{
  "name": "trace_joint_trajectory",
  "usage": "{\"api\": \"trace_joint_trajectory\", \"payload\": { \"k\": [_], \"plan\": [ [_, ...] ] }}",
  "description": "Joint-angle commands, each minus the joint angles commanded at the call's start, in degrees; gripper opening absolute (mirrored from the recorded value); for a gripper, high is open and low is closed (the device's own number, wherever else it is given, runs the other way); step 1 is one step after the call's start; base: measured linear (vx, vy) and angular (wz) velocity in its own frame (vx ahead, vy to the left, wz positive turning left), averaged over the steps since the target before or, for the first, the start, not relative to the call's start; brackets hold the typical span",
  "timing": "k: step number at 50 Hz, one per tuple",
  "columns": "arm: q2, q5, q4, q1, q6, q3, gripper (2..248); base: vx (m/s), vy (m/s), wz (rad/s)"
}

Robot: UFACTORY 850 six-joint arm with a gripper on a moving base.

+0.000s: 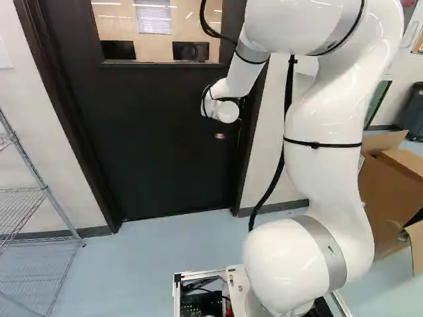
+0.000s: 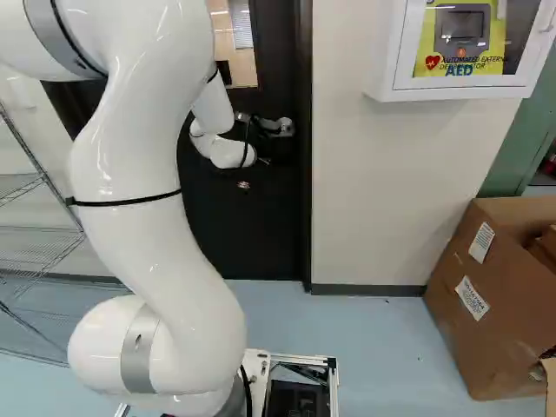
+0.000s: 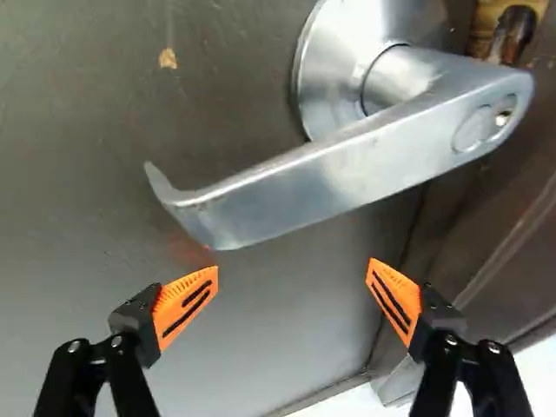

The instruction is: Open the door and move inside

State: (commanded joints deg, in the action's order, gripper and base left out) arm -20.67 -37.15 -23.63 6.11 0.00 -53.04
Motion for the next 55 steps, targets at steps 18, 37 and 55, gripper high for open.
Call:
{"api": "trace_joint_trajectory", "payload": {
  "k": [18,37,55],
  "plan": [
    [-4.75,0.0,0.0,0.65,0.0,-5.9,247,0.0,0.0,0.0],
    [-9.79,0.0,0.0,0.78,0.0,-12.38,247,0.0,0.0,0.0],
    [-14.64,0.0,0.0,0.87,0.0,-18.79,247,0.0,0.0,0.0]
  ]
}}
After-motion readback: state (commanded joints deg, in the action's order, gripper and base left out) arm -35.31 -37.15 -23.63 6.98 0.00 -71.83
